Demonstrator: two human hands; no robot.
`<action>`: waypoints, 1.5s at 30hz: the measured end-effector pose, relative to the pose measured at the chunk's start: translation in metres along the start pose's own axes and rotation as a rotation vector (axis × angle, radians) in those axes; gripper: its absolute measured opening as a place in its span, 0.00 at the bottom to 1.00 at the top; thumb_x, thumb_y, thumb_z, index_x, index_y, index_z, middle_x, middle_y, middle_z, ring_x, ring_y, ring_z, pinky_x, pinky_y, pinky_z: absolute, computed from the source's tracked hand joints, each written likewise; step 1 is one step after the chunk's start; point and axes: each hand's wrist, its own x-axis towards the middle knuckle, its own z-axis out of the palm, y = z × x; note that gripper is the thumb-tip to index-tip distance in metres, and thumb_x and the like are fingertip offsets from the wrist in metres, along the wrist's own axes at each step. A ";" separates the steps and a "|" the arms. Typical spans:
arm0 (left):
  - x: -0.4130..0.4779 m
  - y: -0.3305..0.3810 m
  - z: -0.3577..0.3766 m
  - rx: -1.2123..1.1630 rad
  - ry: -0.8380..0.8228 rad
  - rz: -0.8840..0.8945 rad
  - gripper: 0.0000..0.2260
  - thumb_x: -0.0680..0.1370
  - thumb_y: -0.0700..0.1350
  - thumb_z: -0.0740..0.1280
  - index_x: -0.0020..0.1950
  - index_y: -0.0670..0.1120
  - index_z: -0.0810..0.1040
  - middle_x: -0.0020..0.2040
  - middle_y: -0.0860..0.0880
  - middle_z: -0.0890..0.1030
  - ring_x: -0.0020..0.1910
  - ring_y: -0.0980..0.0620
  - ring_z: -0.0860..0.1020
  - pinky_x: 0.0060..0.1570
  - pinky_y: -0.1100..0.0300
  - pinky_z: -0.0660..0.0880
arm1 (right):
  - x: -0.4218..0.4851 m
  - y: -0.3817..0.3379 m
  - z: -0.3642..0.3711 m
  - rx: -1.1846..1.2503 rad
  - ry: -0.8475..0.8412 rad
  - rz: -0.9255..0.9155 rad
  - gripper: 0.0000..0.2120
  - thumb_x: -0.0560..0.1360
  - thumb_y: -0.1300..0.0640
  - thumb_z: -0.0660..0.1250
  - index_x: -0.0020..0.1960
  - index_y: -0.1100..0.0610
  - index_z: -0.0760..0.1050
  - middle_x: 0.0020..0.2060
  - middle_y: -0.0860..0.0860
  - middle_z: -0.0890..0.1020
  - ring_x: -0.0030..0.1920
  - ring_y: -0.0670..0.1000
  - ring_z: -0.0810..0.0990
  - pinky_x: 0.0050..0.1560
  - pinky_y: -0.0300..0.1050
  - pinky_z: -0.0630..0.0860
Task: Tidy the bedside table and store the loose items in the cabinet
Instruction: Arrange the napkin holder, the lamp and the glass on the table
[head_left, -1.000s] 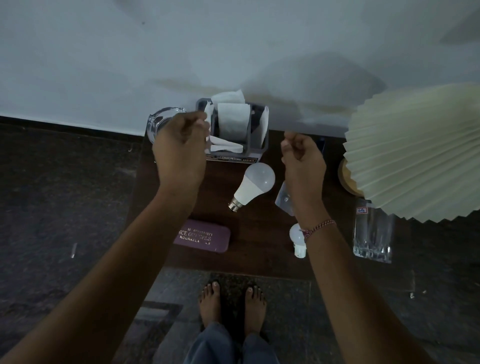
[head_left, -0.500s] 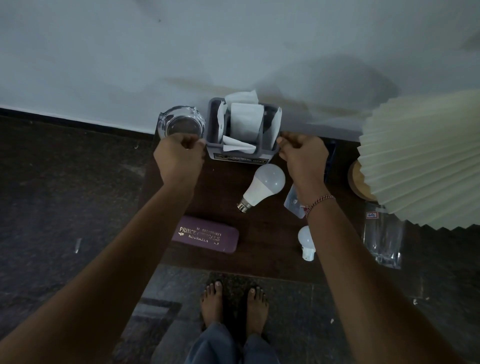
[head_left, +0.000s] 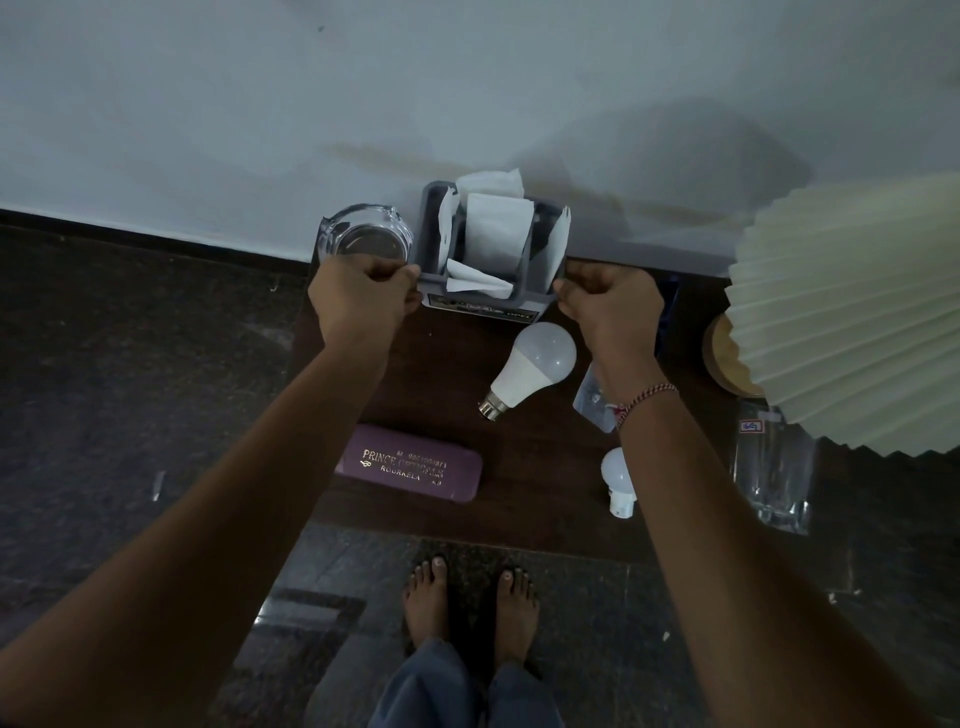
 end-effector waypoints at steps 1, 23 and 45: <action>-0.002 -0.001 -0.001 0.017 0.011 0.006 0.04 0.73 0.40 0.71 0.46 0.40 0.82 0.32 0.48 0.80 0.29 0.57 0.81 0.35 0.66 0.80 | -0.001 -0.001 -0.003 -0.015 -0.011 0.002 0.15 0.73 0.62 0.68 0.59 0.64 0.77 0.54 0.58 0.82 0.54 0.52 0.81 0.58 0.49 0.78; -0.201 -0.009 0.110 -0.005 -0.312 -0.188 0.07 0.78 0.43 0.63 0.46 0.46 0.81 0.44 0.48 0.83 0.43 0.53 0.82 0.42 0.61 0.78 | -0.134 0.077 -0.159 -0.025 0.079 0.023 0.13 0.73 0.57 0.67 0.57 0.49 0.76 0.41 0.40 0.81 0.41 0.31 0.80 0.38 0.21 0.72; -0.231 -0.027 0.204 0.276 -0.597 -0.133 0.14 0.78 0.38 0.56 0.46 0.39 0.81 0.36 0.47 0.76 0.30 0.57 0.69 0.26 0.70 0.64 | -0.070 0.156 -0.207 -0.154 0.101 0.309 0.16 0.69 0.48 0.71 0.50 0.58 0.81 0.35 0.45 0.80 0.34 0.38 0.72 0.35 0.35 0.68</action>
